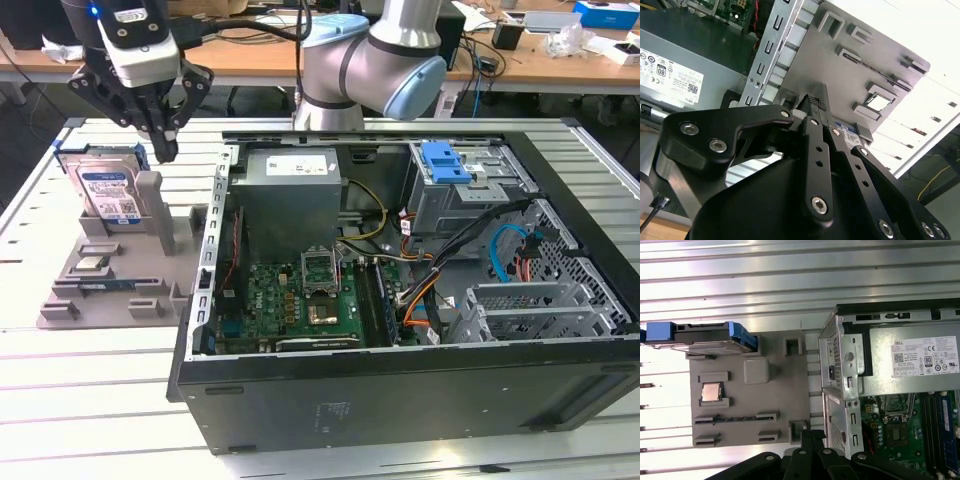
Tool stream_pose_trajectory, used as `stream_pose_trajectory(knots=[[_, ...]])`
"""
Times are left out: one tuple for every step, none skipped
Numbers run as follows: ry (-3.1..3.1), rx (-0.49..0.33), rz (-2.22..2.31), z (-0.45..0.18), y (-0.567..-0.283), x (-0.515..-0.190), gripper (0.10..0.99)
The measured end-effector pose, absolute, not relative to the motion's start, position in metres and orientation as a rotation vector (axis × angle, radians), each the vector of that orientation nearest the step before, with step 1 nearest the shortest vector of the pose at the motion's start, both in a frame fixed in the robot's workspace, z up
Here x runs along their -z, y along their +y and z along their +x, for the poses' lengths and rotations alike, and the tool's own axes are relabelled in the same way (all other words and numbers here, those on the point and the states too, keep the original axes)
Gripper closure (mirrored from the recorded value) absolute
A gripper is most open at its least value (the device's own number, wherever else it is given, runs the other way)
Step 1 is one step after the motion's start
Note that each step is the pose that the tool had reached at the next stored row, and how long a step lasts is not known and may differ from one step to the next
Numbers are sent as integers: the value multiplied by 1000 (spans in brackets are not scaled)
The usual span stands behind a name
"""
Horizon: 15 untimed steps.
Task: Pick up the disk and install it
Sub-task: 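Reach for the disk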
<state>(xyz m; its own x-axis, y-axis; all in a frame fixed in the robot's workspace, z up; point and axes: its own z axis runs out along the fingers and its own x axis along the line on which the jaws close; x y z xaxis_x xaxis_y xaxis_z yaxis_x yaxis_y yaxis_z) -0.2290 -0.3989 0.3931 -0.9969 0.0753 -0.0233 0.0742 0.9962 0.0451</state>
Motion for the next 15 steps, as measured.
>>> stream_pose_trajectory(knots=[[3114, -69, 117, -230, -399, -393, 980], [3114, -69, 117, -232, -399, -393, 980], [3114, -69, 117, -234, -399, -393, 980], [3114, -69, 117, -235, -399, -393, 980], [3114, -69, 117, -238, -399, -393, 980], [3114, -69, 117, -240, -399, -393, 980], [3114, -69, 116, -241, -399, -393, 980], [3114, -69, 117, -243, -399, -393, 980], [3114, -69, 117, -244, -399, -393, 980], [3114, -69, 117, -246, -399, -393, 980], [3114, -69, 117, -247, -399, -393, 980], [3114, -69, 117, -249, -399, -393, 980], [3114, -69, 117, -250, -399, -393, 980], [3114, -69, 117, -252, -399, -393, 980], [3114, -69, 117, -253, -399, -393, 980]])
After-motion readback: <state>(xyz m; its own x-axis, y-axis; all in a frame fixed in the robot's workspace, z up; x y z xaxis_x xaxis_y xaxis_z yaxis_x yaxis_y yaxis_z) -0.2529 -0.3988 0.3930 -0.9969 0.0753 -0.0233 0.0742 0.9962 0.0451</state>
